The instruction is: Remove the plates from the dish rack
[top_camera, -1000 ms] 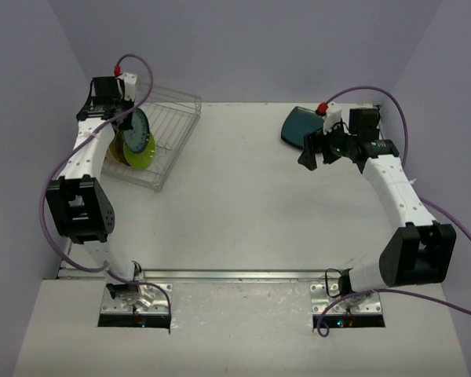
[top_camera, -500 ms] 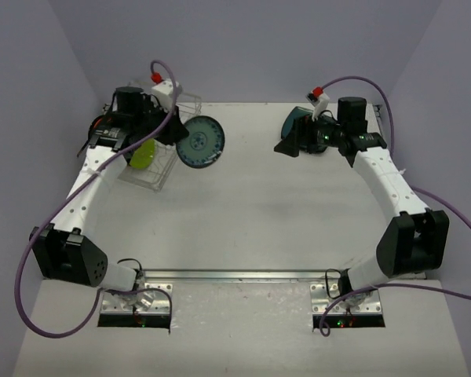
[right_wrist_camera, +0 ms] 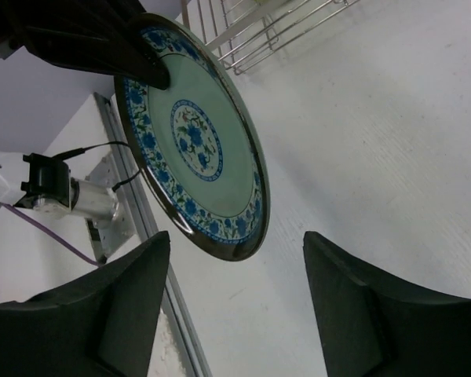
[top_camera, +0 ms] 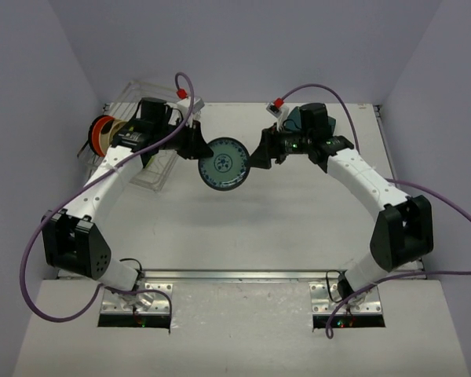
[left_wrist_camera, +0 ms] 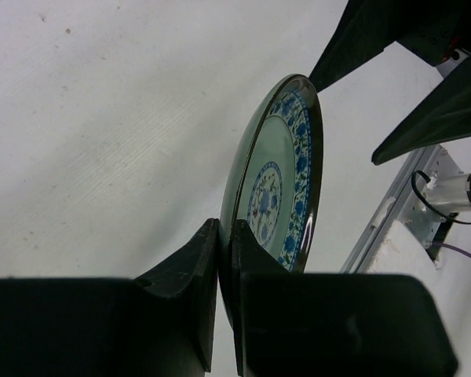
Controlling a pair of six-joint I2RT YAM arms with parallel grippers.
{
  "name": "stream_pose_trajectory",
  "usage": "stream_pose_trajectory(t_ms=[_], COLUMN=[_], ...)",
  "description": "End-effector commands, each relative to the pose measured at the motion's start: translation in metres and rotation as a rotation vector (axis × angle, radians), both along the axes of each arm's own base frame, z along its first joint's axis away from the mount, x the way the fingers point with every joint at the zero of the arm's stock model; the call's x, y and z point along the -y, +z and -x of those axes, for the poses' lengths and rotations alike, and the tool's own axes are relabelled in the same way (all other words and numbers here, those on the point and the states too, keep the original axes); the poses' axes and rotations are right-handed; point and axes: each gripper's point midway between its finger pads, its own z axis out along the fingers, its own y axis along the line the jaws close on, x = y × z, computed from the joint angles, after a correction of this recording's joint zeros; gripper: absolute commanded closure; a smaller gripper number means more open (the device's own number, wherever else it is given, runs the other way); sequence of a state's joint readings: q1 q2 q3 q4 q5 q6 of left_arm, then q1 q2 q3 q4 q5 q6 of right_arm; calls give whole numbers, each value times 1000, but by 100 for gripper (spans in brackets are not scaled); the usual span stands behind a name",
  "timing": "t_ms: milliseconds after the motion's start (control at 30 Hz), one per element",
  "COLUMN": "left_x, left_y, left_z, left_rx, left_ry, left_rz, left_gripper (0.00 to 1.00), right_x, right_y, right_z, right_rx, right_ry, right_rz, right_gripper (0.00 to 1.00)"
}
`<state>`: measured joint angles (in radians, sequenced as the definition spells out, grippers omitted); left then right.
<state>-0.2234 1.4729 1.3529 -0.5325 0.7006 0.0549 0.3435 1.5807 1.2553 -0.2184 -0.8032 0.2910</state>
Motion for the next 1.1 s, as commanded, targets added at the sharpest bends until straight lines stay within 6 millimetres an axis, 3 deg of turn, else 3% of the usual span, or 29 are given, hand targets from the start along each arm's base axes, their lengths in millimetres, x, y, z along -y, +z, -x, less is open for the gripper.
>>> stream_pose_trajectory(t_ms=[0, 67, 200, 500, 533, 600, 667, 867, 933, 1000, 1033, 1067], left_x=[12, 13, 14, 16, 17, 18, 19, 21, 21, 20, 19, 15], left_y=[13, 12, 14, 11, 10, 10, 11, 11, 11, 10, 10, 8], left_z=[-3, -3, -2, 3, 3, 4, 5, 6, 6, 4, 3, -1], left_rx=[37, 31, 29, 9, 6, 3, 2, -6, -5, -5, -5, 3], left_ry=[-53, -58, -66, -81, -83, -90, -94, -107, -106, -98, -89, -62], left_rz=[62, 66, 75, 90, 93, 99, 103, 115, 114, 109, 103, 83], left_gripper=[100, 100, 100, 100, 100, 99, 99, 99, 99, 93, 84, 64], right_x=[-5, -7, -7, -8, -9, -11, -11, -14, -15, -14, -13, -11], right_y=[-5, -8, -16, -20, -19, -17, -19, -17, -17, -19, -20, -20], right_z=[-9, -11, -15, -6, -5, -4, -5, -6, -6, -7, -8, -8], right_rx=[39, 36, 9, -23, -25, -33, -48, -77, -87, -84, -82, -77], right_ry=[9, 10, -10, 11, 15, 17, 14, 26, 28, 21, 13, 7], right_rz=[6, 10, 25, 5, -1, -9, -10, -26, -30, -22, -12, -3], right_gripper=[40, 59, 85, 100, 100, 86, 81, 82, 87, 100, 100, 100])
